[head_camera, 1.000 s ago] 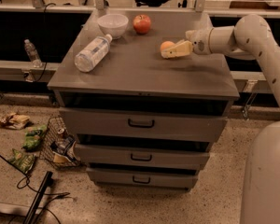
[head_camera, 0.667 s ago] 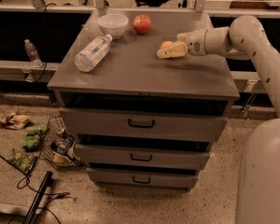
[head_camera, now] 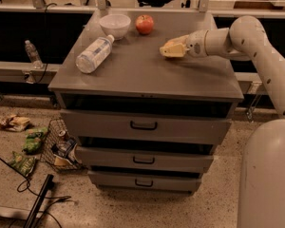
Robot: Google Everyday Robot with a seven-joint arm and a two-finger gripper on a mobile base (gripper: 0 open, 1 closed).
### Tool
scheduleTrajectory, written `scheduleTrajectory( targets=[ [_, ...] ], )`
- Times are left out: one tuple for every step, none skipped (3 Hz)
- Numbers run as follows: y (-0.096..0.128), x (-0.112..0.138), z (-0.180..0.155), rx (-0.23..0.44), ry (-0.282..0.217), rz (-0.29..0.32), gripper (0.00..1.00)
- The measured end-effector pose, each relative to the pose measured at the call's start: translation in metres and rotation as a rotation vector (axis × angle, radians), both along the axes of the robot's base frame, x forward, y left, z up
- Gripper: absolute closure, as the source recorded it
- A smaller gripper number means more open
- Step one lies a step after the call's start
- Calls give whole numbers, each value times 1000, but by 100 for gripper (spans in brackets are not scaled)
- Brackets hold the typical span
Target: Move orange near blue plastic bottle
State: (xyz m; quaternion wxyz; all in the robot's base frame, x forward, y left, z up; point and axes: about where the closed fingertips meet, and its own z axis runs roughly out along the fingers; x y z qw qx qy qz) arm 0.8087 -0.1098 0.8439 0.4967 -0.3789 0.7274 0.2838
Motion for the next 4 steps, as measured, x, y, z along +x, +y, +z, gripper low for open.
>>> scheduleTrajectory(
  targets=[
    [4,0,-2,1,3,5,86],
    [22,0,1,12,6,28,100],
    [56,2,5,39,8,90,100],
    [94,6,11,65,3,164,100]
  ],
)
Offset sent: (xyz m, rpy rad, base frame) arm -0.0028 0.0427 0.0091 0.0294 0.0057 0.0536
